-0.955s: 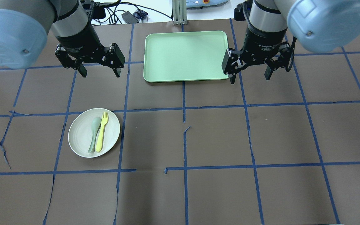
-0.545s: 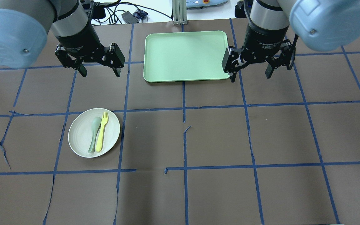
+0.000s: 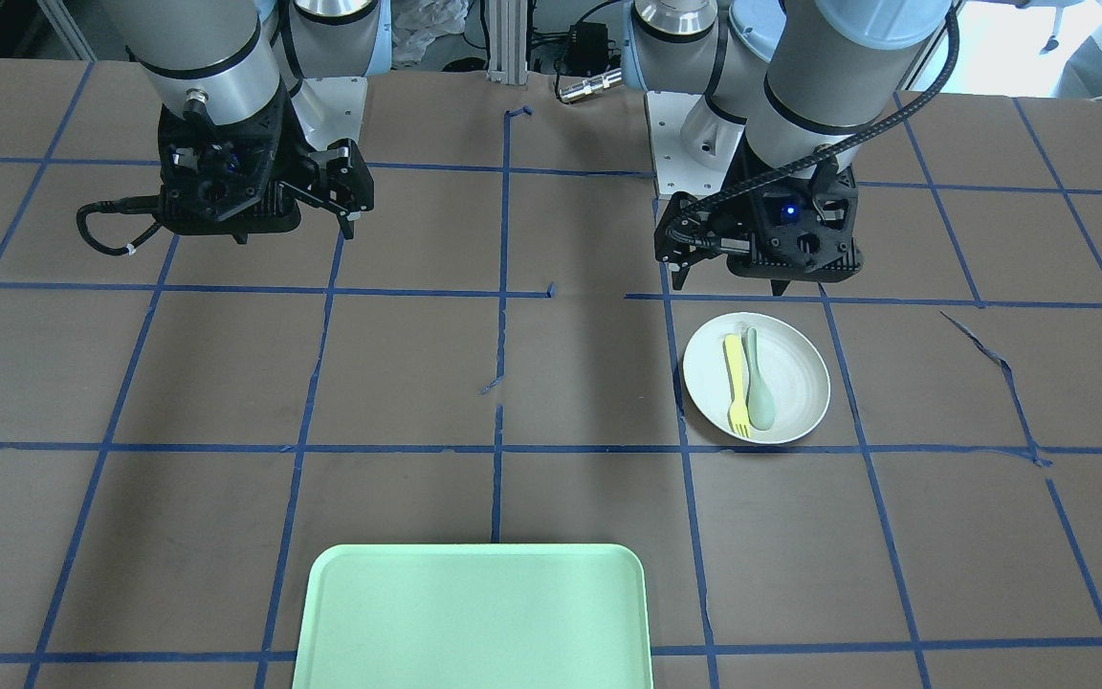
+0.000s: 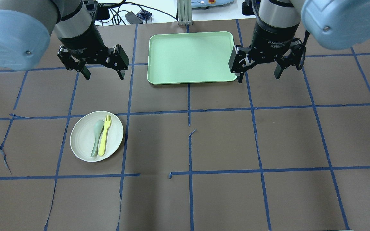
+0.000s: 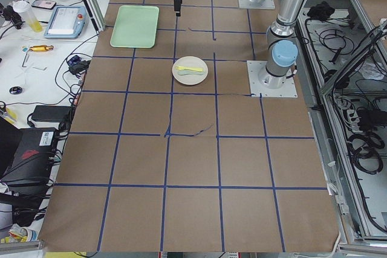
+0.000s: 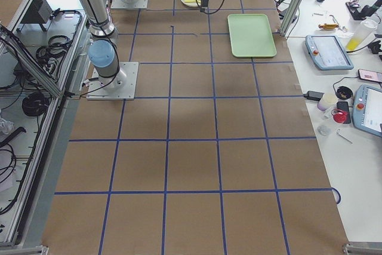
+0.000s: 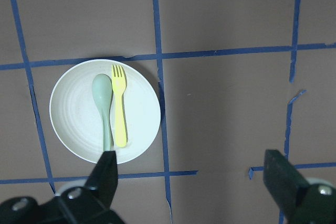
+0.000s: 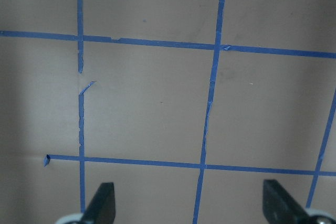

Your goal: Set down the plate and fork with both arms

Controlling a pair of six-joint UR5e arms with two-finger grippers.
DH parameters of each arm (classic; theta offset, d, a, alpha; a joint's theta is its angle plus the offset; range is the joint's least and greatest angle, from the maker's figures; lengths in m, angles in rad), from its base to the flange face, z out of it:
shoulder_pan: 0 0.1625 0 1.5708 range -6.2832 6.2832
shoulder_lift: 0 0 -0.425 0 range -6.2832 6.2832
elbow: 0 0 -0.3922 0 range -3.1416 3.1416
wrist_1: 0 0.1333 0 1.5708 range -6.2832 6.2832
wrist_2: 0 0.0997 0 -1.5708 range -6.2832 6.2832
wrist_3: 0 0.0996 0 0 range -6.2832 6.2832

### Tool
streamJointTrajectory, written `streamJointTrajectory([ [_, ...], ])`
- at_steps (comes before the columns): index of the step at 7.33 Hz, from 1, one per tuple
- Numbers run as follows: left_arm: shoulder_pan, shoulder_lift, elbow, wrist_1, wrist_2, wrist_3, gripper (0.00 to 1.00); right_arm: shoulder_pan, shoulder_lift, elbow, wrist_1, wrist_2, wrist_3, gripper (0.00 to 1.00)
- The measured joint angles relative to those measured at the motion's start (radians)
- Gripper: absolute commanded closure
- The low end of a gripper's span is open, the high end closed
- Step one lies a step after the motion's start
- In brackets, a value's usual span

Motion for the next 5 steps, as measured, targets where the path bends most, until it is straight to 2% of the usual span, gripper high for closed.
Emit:
streamJointTrajectory([
  [5, -0.008, -0.009, 0.004, 0.007, 0.002, 0.000, 0.00, 0.007, 0.008, 0.006, -0.003, 0.002, 0.002, 0.00],
])
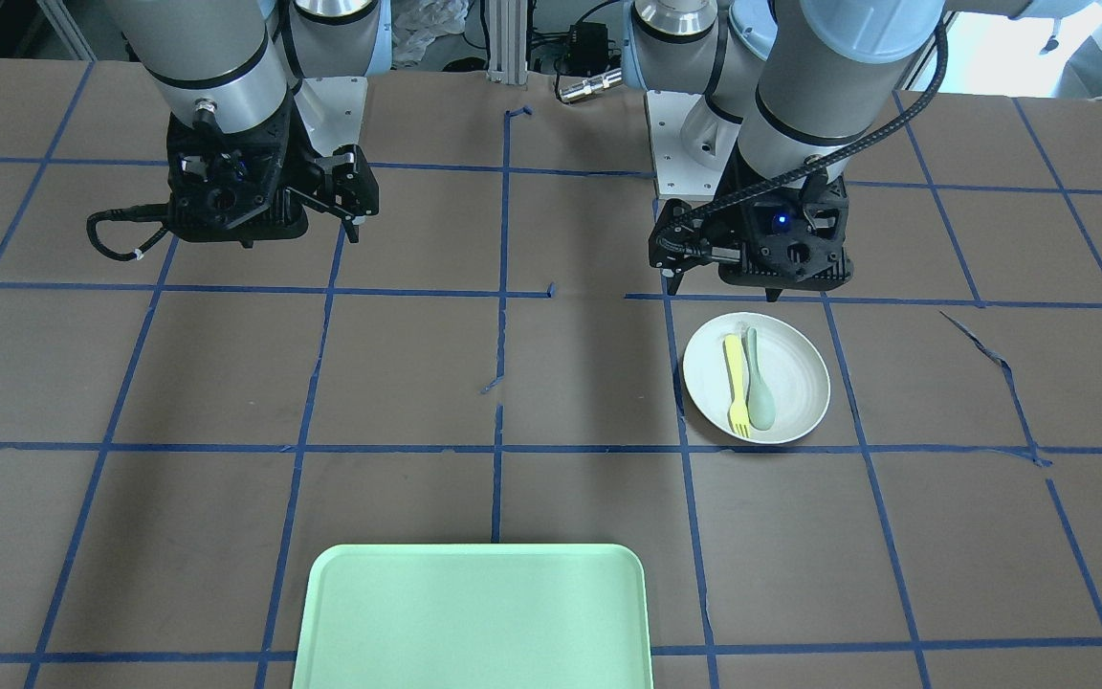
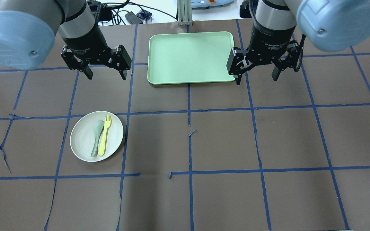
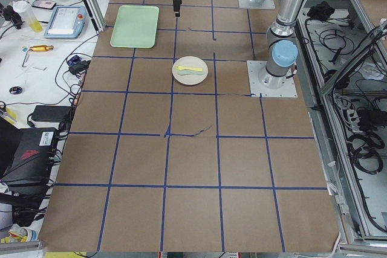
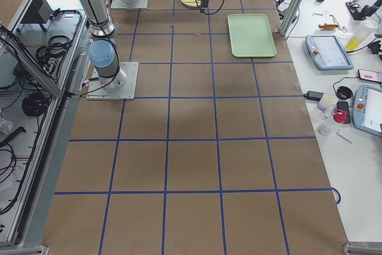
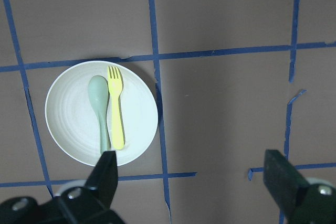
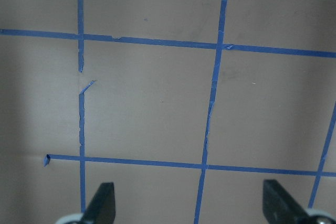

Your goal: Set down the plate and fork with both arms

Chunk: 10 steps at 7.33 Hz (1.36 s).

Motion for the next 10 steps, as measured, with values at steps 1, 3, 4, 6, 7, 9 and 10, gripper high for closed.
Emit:
streamJointTrajectory([
  [1, -0.001, 0.001, 0.002, 0.001, 0.001, -0.001, 0.00, 0.002, 0.002, 0.001, 0.001, -0.001, 0.000, 0.00],
  [3, -0.001, -0.008, -0.002, 0.001, 0.002, 0.003, 0.00, 0.003, 0.001, -0.007, 0.001, 0.004, 0.001, 0.00],
  [4, -0.001, -0.006, -0.004, 0.000, 0.003, 0.007, 0.00, 0.003, 0.000, -0.010, 0.002, 0.007, 0.002, 0.00],
  [6, 0.004, 0.002, -0.007, -0.008, 0.013, 0.010, 0.00, 0.003, 0.011, -0.005, 0.000, 0.009, 0.002, 0.00],
  [7, 0.022, 0.004, -0.011, -0.012, 0.017, 0.014, 0.00, 0.003, 0.019, -0.003, 0.001, 0.012, 0.001, 0.00],
  [9, 0.141, 0.007, -0.029, -0.007, 0.012, 0.037, 0.00, 0.003, 0.029, -0.002, -0.002, 0.008, -0.001, 0.00],
  [10, 0.213, 0.008, -0.037, -0.006, 0.009, 0.067, 0.00, 0.003, 0.029, -0.001, -0.003, 0.006, -0.003, 0.00],
])
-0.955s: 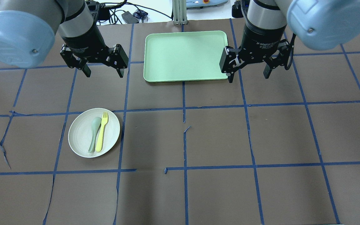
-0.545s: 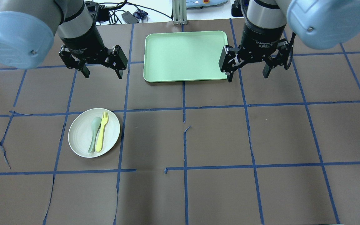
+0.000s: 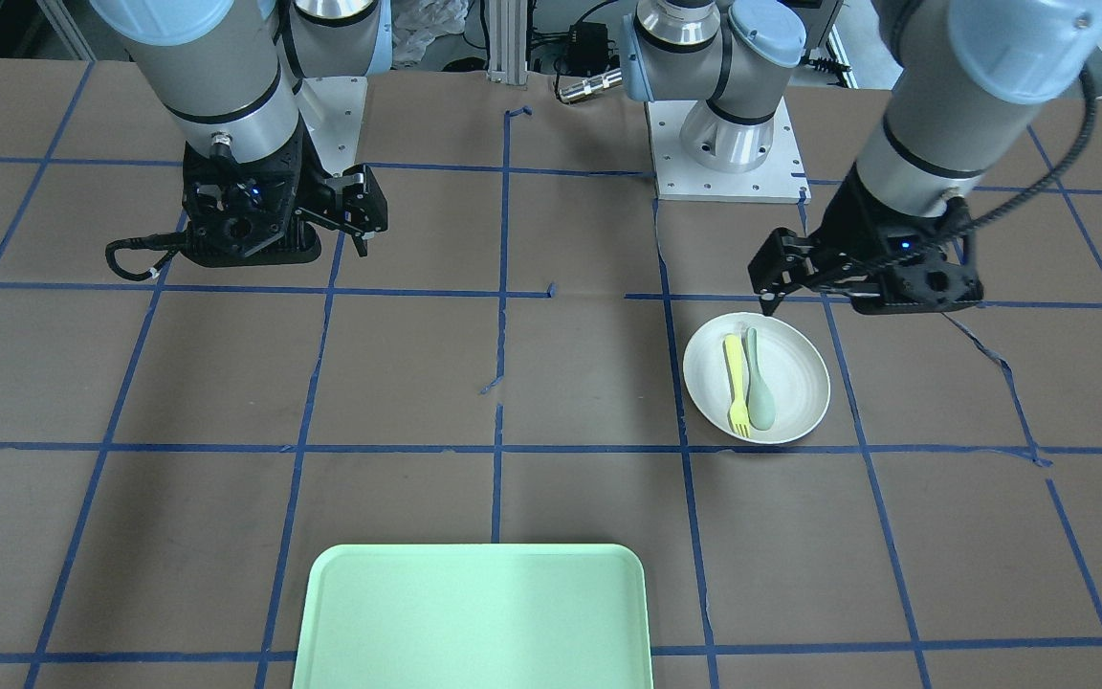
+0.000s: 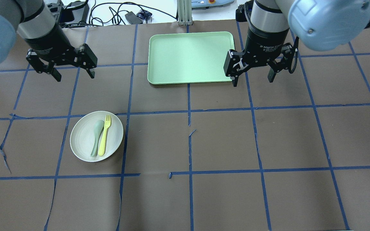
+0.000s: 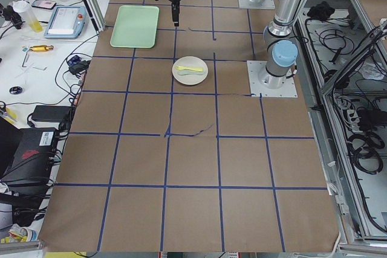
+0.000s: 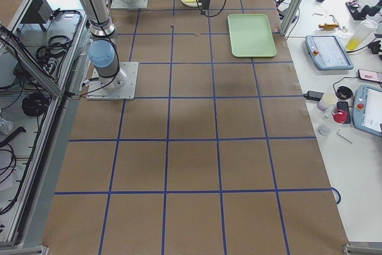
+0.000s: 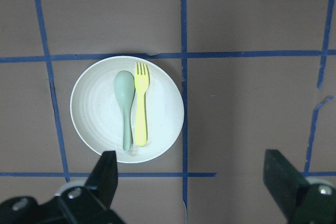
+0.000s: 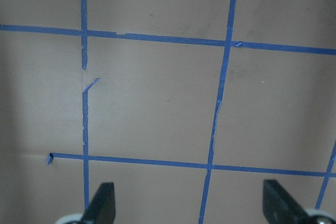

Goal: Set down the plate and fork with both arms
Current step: 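Move the left gripper down to the rim of the white plate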

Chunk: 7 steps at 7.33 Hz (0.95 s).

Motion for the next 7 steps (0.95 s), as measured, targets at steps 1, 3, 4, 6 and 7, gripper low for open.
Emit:
streamJointTrajectory([
  [1, 0.067, -0.001, -0.015, 0.000, 0.001, 0.042, 0.00, 0.000, 0.000, 0.002, 0.000, 0.000, -0.001, 0.00],
  [3, 0.202, -0.008, -0.093, 0.032, -0.003, 0.104, 0.00, 0.000, 0.003, 0.005, -0.001, 0.001, -0.002, 0.00],
  [4, 0.248, -0.016, -0.155, 0.090, -0.005, 0.118, 0.00, 0.000, 0.006, 0.005, -0.001, 0.001, -0.001, 0.00],
  [6, 0.282, -0.035, -0.279, 0.195, -0.003, 0.135, 0.00, 0.000, 0.011, 0.006, -0.001, 0.000, -0.001, 0.00],
  [7, 0.286, -0.047, -0.315, 0.218, -0.004, 0.142, 0.00, 0.000, 0.012, 0.007, -0.001, 0.000, -0.001, 0.00],
])
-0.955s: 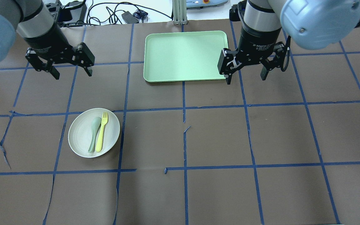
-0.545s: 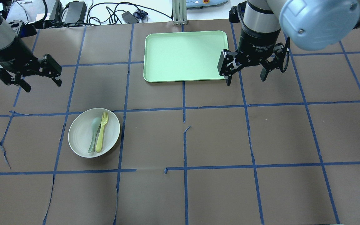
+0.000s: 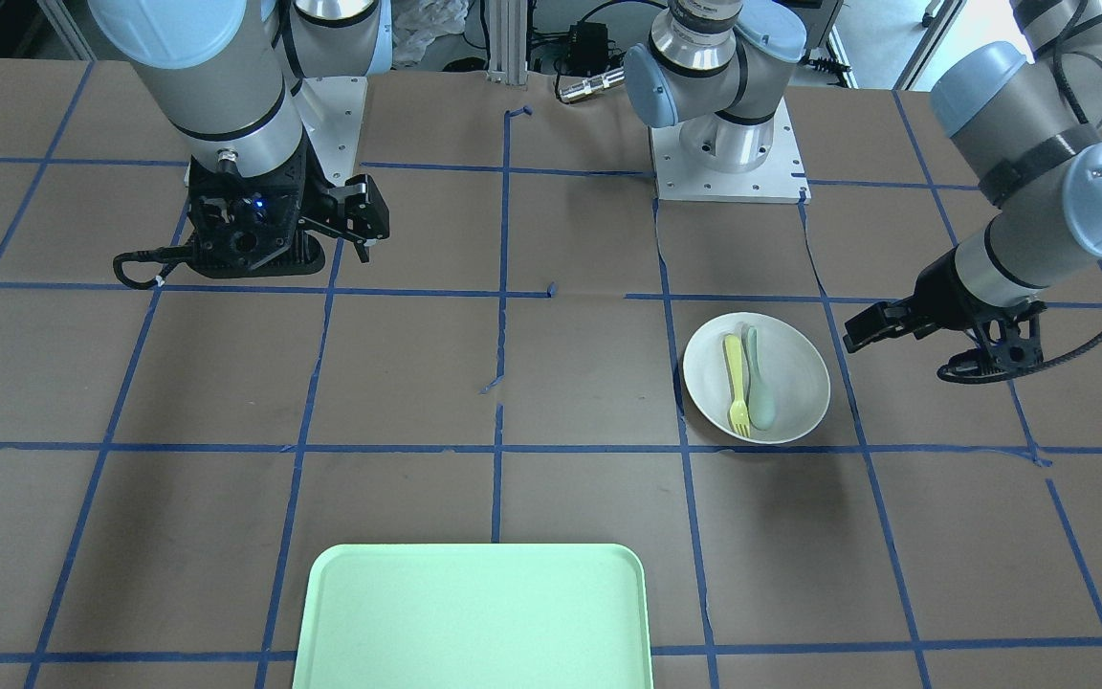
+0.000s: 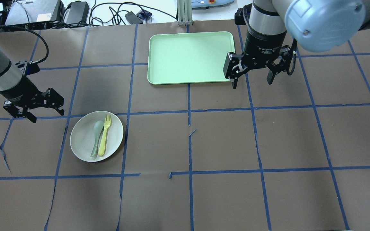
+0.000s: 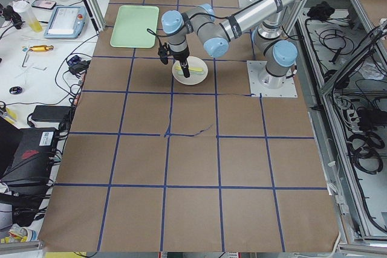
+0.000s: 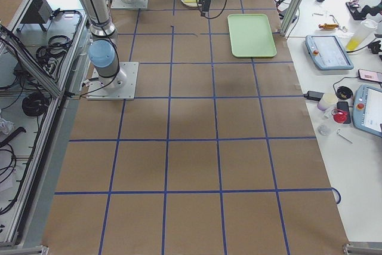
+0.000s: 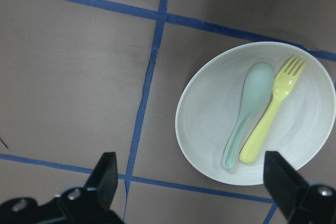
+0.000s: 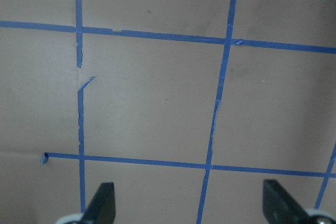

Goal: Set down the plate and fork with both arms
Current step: 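Move the left gripper down to the rim of the white plate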

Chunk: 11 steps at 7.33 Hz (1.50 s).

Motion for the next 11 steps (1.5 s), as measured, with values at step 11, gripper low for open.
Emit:
streamJointTrajectory([
  [11, 0.031, -0.153, -0.154, 0.209, -0.008, 0.192, 0.29, 0.000, 0.003, 0.016, 0.002, 0.000, 0.003, 0.00],
])
